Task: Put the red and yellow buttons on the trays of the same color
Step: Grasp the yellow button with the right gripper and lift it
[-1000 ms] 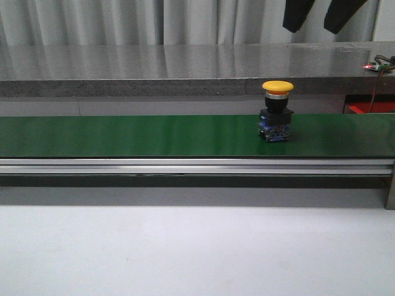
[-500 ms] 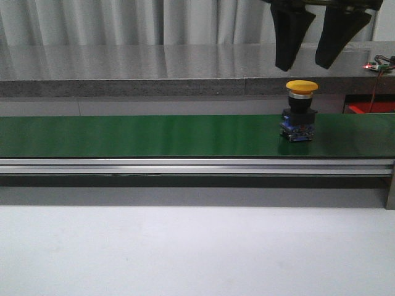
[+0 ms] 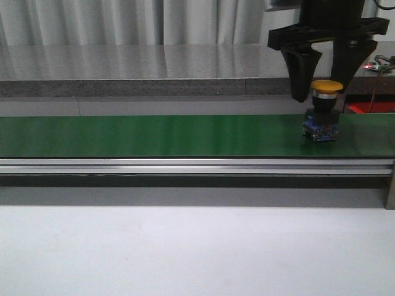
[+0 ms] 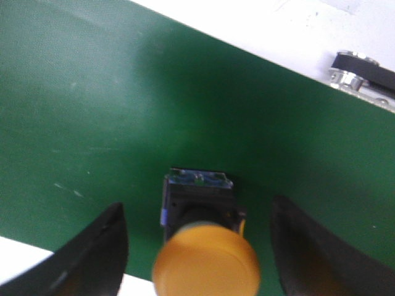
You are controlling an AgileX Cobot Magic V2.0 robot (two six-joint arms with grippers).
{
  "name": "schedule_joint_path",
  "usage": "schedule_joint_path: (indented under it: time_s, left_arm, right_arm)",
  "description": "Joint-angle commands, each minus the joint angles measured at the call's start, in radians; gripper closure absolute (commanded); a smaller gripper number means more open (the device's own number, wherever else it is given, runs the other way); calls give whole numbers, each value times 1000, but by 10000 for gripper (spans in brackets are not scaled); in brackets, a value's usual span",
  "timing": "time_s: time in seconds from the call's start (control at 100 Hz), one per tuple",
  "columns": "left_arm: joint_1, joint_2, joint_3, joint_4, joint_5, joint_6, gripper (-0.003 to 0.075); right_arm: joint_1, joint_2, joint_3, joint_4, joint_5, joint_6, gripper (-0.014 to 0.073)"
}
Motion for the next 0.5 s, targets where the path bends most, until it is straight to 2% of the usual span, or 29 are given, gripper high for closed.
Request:
schedule_joint_path:
  time_s: [0.0,0.14,0.21,0.49]
  left_arm:
    - [-6,-13,-26,-32,-53,1,740]
    - [-6,-13,-26,-32,-53,1,740]
    - [-6,-13,-26,-32,-53,1,740]
    - [-6,-13,-26,-32,-53,1,740]
  right_arm:
    - [-6,-48,-28,-19,91,7,182]
    - [-6,-48,-27,-21,95,20,386]
    - [-6,-48,-27,-21,95,20,442]
    - [-37,-122,-18,-37,95,27,452]
